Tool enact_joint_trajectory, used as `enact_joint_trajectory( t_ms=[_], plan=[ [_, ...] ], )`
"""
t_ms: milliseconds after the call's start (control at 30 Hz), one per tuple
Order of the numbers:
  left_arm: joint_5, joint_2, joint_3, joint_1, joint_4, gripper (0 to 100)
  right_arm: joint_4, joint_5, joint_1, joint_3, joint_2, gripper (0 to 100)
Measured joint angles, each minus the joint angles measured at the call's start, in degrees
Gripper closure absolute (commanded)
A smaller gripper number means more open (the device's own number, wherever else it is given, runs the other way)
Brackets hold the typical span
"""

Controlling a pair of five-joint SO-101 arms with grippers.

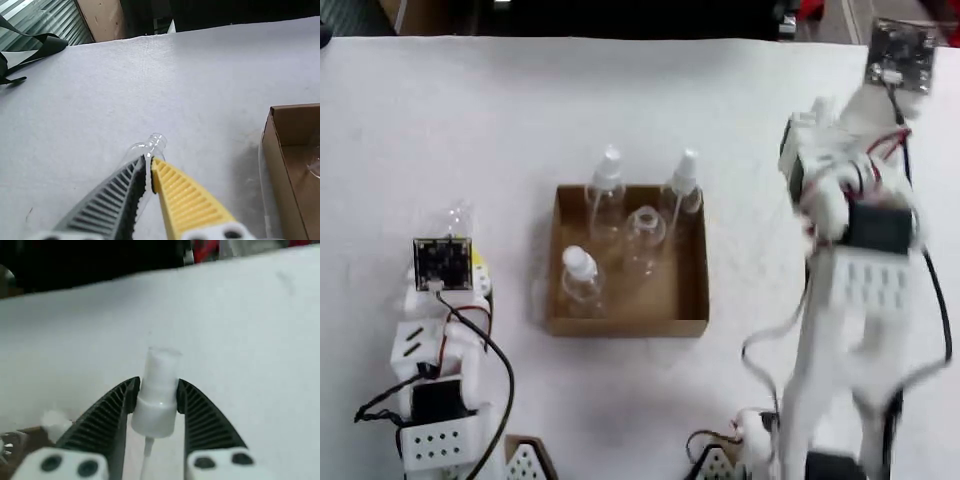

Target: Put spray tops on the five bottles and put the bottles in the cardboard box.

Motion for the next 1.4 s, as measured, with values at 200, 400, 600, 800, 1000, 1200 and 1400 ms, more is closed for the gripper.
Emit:
enact_joint_trajectory(
  t_ms=[200, 400, 600, 800, 1000, 1200, 1400],
  plan=[
    [0.0, 0.0, 0.0, 0.0, 0.0, 97, -0.3, 0.0, -7.6, 4.0, -19.8, 98.2],
    [0.0, 0.0, 0.0, 0.0, 0.0, 97, -8.1, 0.0, -15.1, 10.7, -35.5, 98.3],
    [0.0, 0.0, 0.0, 0.0, 0.0, 97, -14.2, 4.0, -20.7, 20.1, -40.2, 98.3],
    [0.0, 0.0, 0.0, 0.0, 0.0, 97, -33.6, 4.2, -22.8, 36.9, -39.4, 98.3],
    [0.0, 0.0, 0.0, 0.0, 0.0, 97, -44.9, 4.3, -25.2, 45.5, -38.4, 98.3],
    [0.0, 0.0, 0.0, 0.0, 0.0, 97, -53.6, 4.7, -27.8, 45.9, -29.7, 98.3],
    [0.0, 0.0, 0.0, 0.0, 0.0, 97, -56.3, 4.9, -28.6, 45.9, -23.5, 98.3]
  ],
)
